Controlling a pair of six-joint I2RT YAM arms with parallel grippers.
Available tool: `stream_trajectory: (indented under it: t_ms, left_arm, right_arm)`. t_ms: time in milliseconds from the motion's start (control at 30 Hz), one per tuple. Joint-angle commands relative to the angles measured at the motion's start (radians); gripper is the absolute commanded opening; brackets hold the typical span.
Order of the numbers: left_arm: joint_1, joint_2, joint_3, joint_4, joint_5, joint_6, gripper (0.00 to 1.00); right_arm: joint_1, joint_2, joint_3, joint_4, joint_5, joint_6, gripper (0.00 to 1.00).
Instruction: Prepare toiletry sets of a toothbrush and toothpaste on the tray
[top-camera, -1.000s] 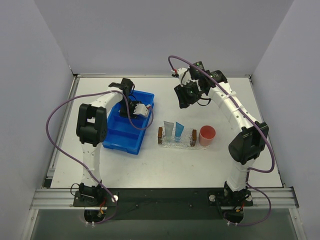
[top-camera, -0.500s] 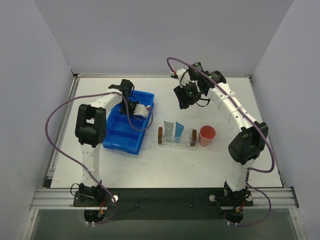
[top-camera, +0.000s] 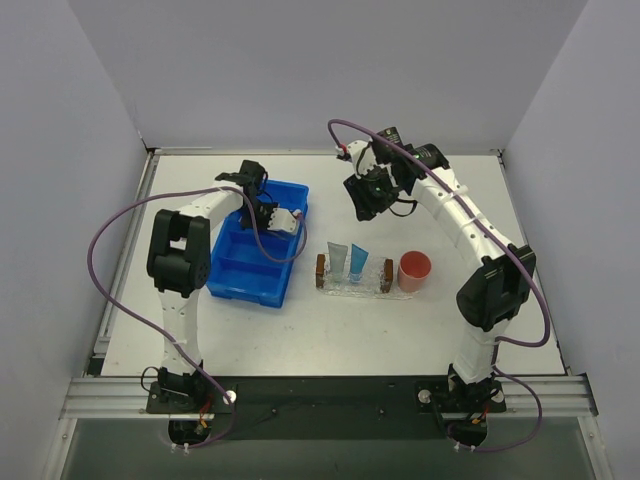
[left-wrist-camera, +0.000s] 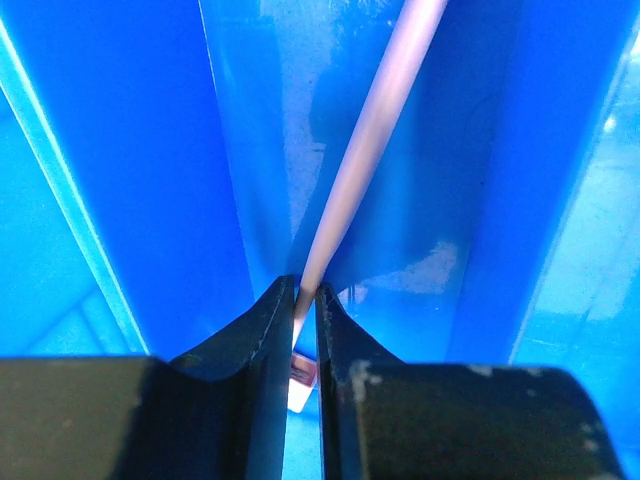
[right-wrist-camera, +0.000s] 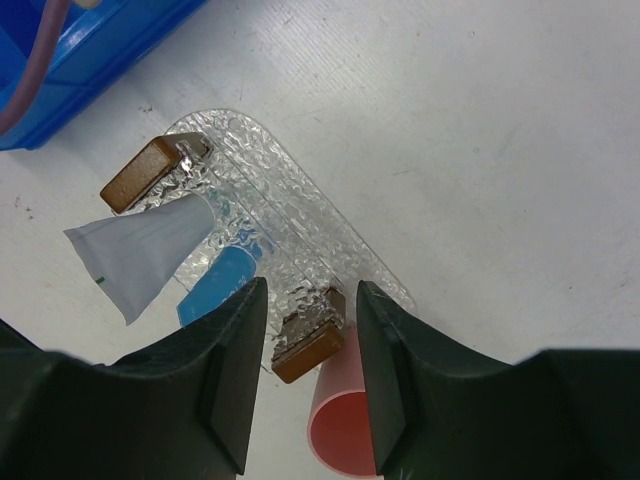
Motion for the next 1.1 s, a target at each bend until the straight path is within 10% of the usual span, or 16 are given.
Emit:
stream_trajectory:
  t_ms: [0, 1067]
  left_arm:
    - [0.006, -0.032, -0.006, -0.02, 0.067, -0.058, 0.0]
    - [0.009, -0.123, 0.106, -0.123, 0.072, -0.038, 0.0]
  right_arm:
    - [0.008, -0.057, -0.01, -0.006, 0.013, -0.01, 0.36]
    - [0.019, -0.043, -0.029, 0.001, 0.005, -0.009, 0.35]
